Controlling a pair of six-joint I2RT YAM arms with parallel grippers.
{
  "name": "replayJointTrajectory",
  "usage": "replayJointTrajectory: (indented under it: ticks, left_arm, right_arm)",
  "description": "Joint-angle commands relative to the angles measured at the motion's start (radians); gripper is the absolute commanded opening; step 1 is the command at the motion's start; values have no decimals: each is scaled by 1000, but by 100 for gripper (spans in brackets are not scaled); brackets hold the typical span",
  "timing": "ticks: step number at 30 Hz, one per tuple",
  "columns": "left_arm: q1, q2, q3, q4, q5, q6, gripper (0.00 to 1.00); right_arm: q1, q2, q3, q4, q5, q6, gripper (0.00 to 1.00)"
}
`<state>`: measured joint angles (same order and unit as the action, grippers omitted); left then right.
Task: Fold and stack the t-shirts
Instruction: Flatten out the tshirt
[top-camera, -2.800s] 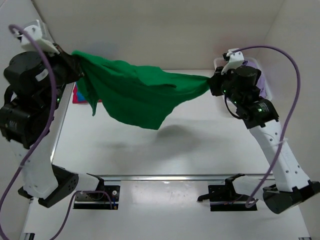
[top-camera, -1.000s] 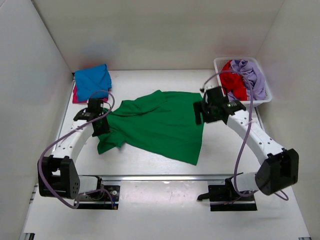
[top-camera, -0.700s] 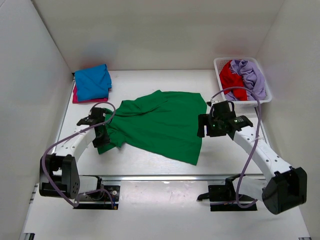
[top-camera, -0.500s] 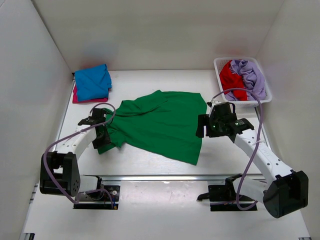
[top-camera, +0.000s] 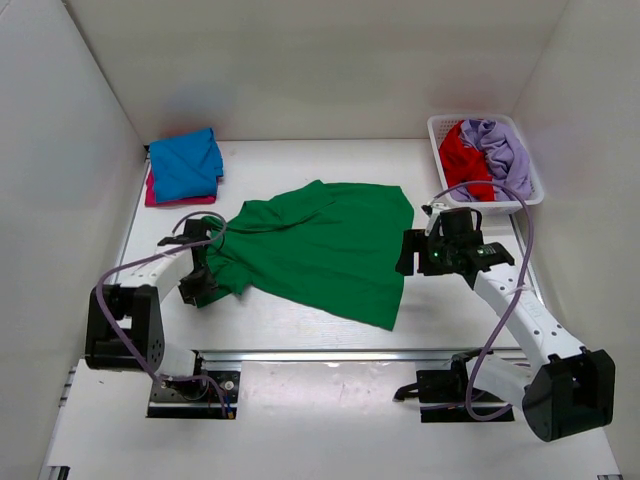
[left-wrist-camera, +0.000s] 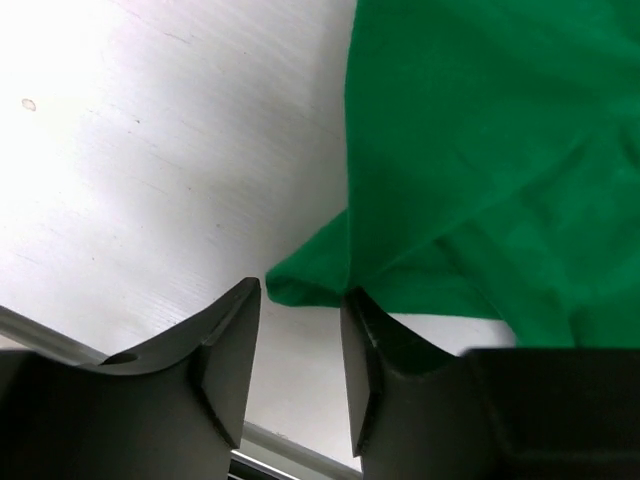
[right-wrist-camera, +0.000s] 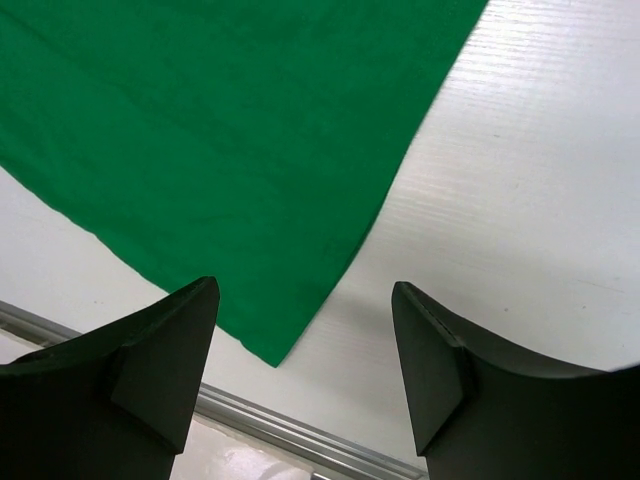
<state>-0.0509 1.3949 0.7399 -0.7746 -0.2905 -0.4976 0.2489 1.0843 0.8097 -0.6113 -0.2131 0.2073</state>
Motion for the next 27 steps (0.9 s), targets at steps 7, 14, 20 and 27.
replayJointTrajectory:
  ticks: [7, 14, 20, 27]
  left_arm:
    - [-55, 110, 84, -32, -131, -53, 61]
    - [14, 181, 12, 47, 97, -44, 52]
    - [-6, 165, 3, 66, 102, -64, 13]
    - [3, 118, 12, 64, 214, -44, 0]
  right_arm:
    - [-10, -41, -10, 35, -35, -25, 67]
    - [-5, -38, 5, 35, -42, -19, 67]
    - [-22, -57, 8, 18, -49, -25, 66]
    - [68, -83, -162, 59, -81, 49, 66]
